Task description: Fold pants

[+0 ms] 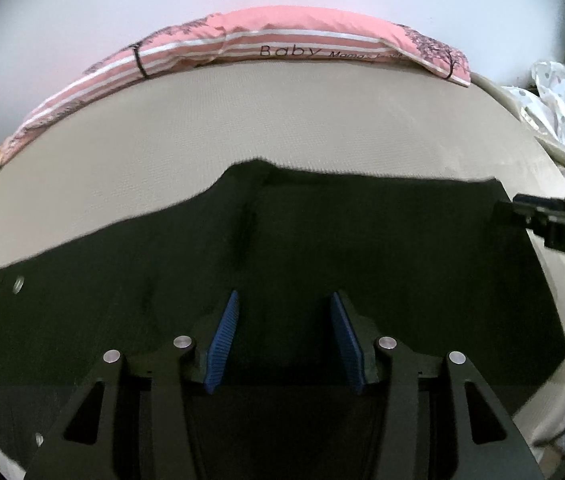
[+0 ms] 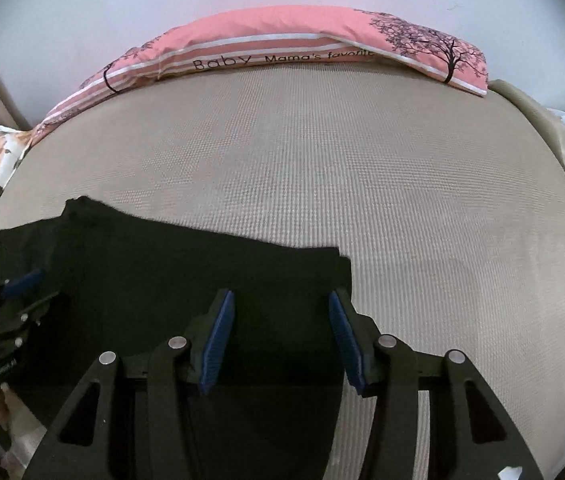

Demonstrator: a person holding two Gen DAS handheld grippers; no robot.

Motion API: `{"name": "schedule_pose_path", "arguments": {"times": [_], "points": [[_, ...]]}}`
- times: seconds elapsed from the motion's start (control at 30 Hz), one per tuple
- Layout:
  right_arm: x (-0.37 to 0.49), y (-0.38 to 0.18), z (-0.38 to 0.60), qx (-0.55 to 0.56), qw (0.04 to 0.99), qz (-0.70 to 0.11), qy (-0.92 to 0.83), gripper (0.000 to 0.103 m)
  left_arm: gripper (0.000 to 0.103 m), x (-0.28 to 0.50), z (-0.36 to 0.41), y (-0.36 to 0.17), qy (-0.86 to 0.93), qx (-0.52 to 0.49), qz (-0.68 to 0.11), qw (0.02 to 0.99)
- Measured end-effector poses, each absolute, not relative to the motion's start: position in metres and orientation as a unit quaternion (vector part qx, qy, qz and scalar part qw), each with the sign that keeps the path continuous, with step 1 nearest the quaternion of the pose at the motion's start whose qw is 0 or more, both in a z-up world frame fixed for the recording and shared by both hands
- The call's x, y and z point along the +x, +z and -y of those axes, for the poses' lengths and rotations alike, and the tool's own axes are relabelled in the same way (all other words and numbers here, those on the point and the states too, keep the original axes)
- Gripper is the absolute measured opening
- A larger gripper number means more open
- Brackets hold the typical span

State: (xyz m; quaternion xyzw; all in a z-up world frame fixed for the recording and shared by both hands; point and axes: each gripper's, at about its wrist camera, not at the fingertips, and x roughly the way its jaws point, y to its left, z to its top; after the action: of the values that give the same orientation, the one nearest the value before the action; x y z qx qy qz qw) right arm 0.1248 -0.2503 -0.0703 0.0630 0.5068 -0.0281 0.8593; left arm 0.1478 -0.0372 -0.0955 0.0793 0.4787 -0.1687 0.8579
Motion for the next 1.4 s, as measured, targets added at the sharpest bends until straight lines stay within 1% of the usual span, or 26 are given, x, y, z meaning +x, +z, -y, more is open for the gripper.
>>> {"name": "schedule_pose_path", "arguments": {"times": [0.23,0.4,0.57,0.77,0.9,1.03,1.27,1.4], "points": [[0.096,-0.074,0.24,0.068,0.849,-0.523,-0.021,0.047,0.05,0.109,0.03,-0.102,-0.167,0.091,-0.48,0.856],[0.073,-0.077,0.232,0.073,0.845,-0.53,-0.019,0.049,0.05,0.1,0.017,-0.095,-0.16,0.071,-0.487,0.856],[0.061,-0.079,0.215,0.054,0.843,-0.535,-0.012,0.05,0.05,0.089,-0.018,-0.067,-0.144,0.032,-0.474,0.868],[0.054,-0.08,0.185,0.038,0.839,-0.542,0.025,0.052,0.056,0.075,-0.082,-0.038,-0.103,0.002,-0.464,0.88],[0.056,-0.082,0.156,0.022,0.833,-0.55,0.057,0.052,0.058,0.069,-0.145,-0.025,-0.059,-0.057,-0.466,0.881],[0.063,-0.082,0.123,-0.003,0.827,-0.555,0.088,0.052,0.058,0.063,-0.195,-0.025,-0.025,-0.108,-0.469,0.876],[0.077,-0.079,0.078,-0.023,0.817,-0.56,0.136,0.05,0.058,0.057,-0.252,-0.05,-0.015,-0.203,-0.507,0.838],[0.082,-0.073,0.066,-0.002,0.813,-0.56,0.157,0.053,0.058,0.055,-0.275,-0.072,-0.043,-0.301,-0.517,0.8]]}}
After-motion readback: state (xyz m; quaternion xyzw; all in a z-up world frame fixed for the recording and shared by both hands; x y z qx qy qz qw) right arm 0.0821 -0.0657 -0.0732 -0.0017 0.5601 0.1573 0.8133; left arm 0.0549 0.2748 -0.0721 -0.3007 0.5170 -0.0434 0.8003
